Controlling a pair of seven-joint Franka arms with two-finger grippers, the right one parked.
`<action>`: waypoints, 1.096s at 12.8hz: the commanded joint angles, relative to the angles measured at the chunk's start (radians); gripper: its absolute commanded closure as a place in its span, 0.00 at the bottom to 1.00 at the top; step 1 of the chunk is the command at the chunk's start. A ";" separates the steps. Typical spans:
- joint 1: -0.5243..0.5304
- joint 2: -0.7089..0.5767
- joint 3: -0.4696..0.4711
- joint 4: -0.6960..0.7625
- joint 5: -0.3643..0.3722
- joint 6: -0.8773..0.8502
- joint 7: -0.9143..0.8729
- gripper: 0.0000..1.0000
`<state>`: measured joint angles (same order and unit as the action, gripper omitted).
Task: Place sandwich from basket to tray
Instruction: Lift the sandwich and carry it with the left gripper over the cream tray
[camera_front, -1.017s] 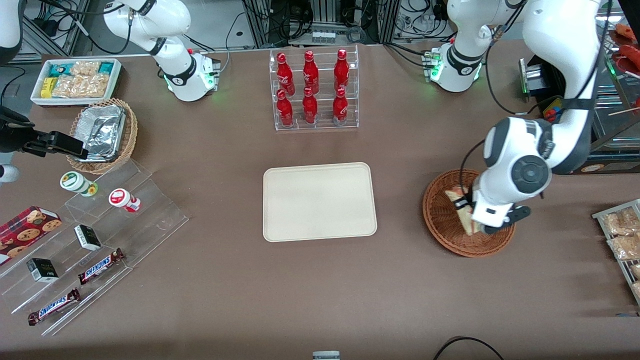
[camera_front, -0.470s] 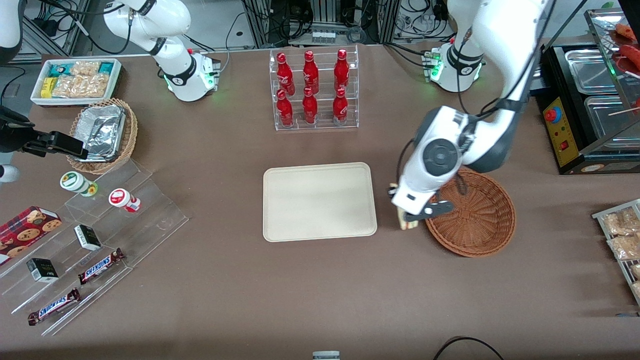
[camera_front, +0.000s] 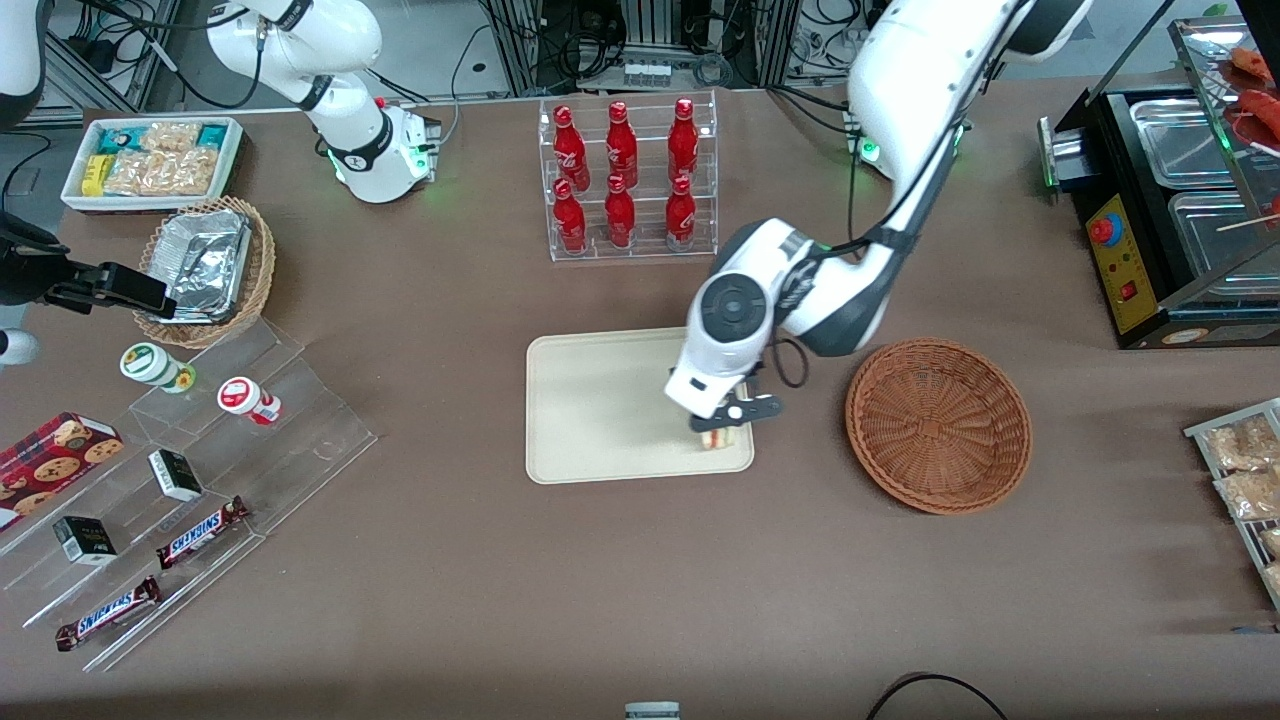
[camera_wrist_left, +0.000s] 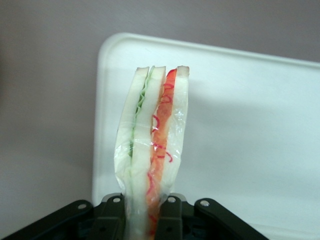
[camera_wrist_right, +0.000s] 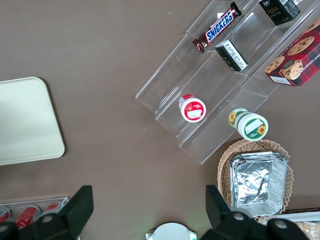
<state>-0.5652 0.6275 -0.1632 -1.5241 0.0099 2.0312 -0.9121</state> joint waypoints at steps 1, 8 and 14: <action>-0.076 0.102 0.014 0.142 -0.005 -0.011 -0.076 1.00; -0.142 0.199 0.019 0.239 0.008 -0.006 -0.143 1.00; -0.148 0.239 0.025 0.271 0.021 0.018 -0.224 1.00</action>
<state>-0.6931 0.8256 -0.1530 -1.3129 0.0127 2.0529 -1.0846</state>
